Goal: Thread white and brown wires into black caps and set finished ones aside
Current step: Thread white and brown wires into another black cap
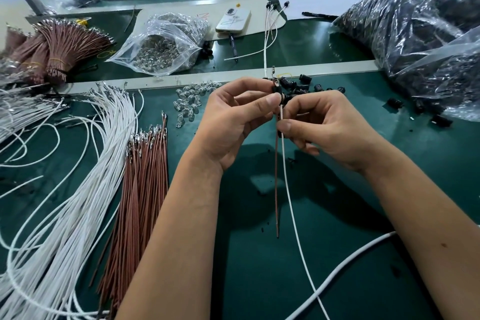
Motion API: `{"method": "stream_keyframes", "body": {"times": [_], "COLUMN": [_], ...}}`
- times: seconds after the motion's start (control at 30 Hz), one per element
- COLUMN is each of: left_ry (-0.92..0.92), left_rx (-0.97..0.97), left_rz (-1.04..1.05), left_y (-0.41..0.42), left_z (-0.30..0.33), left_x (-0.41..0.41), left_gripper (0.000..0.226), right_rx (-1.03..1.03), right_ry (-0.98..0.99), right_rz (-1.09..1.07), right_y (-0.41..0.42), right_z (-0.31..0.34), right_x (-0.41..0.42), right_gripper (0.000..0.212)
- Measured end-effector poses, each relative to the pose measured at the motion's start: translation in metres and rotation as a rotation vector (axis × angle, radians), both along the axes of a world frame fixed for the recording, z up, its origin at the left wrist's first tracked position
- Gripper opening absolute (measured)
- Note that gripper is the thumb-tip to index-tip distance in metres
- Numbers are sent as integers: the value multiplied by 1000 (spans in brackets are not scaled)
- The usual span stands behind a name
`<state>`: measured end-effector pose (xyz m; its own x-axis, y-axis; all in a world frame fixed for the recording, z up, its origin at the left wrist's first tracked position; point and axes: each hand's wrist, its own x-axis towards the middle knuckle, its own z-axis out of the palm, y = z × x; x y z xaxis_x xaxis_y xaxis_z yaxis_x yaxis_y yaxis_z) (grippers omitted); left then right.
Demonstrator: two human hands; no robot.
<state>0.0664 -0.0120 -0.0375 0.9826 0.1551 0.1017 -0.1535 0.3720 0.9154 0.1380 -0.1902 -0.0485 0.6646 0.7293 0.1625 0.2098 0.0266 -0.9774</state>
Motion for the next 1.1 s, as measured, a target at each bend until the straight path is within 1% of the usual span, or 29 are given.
{"method": "stream_keyframes", "body": {"times": [0.53,0.67,0.77,0.93,1.1], "left_ry": [-47,-43,-50,-88,-137], "left_rx": [-79,-60,-45,-48,-57], "left_rz": [31,37,30,-3,-31], "left_y": [-1,-1,-1,-3,-4], "left_z": [-1,0,0,2,4], "left_x": [0,0,0,-1,-2], "left_gripper": [18,19,20,20,24], "right_rx": [-3,-7,6,118,154], "right_ry": [-4,-19,-25,-84,-168], "right_rz": [25,15,-30,-149,-200], "right_y": [1,1,3,6,7], "right_z": [-2,-3,-3,-2,1], "right_x": [2,2,0,-3,-4], "right_gripper": [14,14,14,6,8]}}
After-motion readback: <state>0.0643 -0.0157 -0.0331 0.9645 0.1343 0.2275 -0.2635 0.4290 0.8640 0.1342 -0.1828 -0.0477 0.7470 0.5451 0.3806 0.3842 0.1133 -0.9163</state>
